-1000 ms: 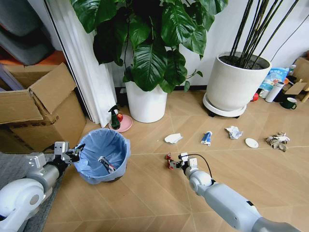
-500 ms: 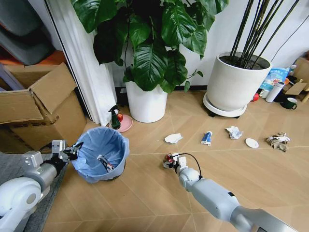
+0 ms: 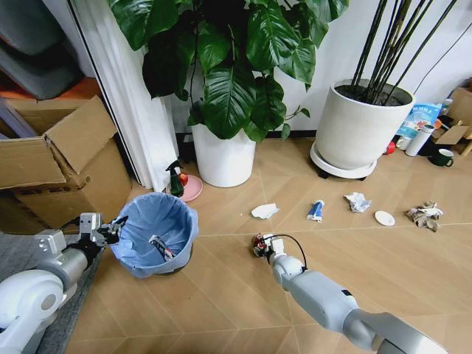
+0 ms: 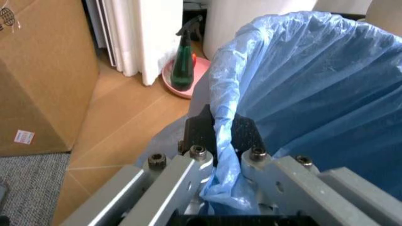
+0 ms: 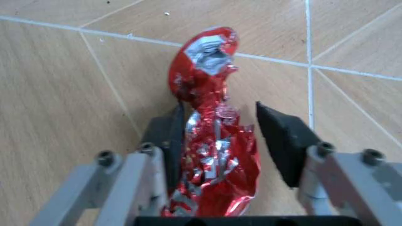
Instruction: Pick up the trash bin and place the garbage on the floor into it.
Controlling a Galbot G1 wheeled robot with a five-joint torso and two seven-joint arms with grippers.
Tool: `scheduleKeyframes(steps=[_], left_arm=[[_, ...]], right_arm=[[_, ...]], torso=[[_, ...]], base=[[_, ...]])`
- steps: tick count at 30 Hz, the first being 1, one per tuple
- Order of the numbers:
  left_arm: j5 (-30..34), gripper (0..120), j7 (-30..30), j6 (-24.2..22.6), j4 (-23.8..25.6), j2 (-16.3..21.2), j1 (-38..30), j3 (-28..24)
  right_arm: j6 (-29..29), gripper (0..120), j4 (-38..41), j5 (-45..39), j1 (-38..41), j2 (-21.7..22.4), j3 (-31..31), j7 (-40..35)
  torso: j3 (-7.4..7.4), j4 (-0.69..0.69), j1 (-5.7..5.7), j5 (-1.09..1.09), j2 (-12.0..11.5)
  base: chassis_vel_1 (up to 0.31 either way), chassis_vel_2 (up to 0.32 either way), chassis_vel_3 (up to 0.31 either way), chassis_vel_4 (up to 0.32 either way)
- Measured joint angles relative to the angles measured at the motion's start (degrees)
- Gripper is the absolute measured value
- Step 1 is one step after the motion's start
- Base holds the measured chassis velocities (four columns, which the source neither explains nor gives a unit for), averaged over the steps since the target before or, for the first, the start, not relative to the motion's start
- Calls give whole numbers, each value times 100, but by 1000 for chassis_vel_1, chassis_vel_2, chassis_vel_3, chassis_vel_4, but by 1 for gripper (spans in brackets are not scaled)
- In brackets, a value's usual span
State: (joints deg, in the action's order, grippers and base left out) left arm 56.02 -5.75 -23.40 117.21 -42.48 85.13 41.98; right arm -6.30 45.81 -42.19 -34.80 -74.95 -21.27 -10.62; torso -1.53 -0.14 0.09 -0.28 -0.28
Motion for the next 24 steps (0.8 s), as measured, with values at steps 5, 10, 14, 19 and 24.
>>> scheduleKeyframes(steps=[5, 10, 14, 19, 24], left_arm=[[-11, 0, 1, 3, -2, -4, 9, -22], [-33, 0, -1, 4, 7, -17, 16, -82], [-36, 0, -8, 4, 26, -22, 21, -95], [-38, 0, -12, 4, 26, -26, 47, -81], [-48, 0, -13, 4, 26, -42, 72, -78]], right_arm=[[5, 26, 36, -17, -6, 23, 7, 13], [5, 11, 104, -67, -52, 55, -1, 20], [5, 0, 244, -163, -74, 130, -9, 20], [235, 0, 1148, -499, -137, 510, 139, 166], [616, 0, 1764, -491, -133, 743, 243, 438]], torso=[[0, 0, 0, 0, 0], [0, 0, 0, 0, 0], [0, 0, 0, 1, 0], [0, -1, 0, 1, 0], [0, -1, 0, 0, 0]], base=[[0, 0, 0, 0], [0, 0, 0, 0], [0, 0, 0, 0], [0, 0, 0, 0], [0, 0, 0, 0]])
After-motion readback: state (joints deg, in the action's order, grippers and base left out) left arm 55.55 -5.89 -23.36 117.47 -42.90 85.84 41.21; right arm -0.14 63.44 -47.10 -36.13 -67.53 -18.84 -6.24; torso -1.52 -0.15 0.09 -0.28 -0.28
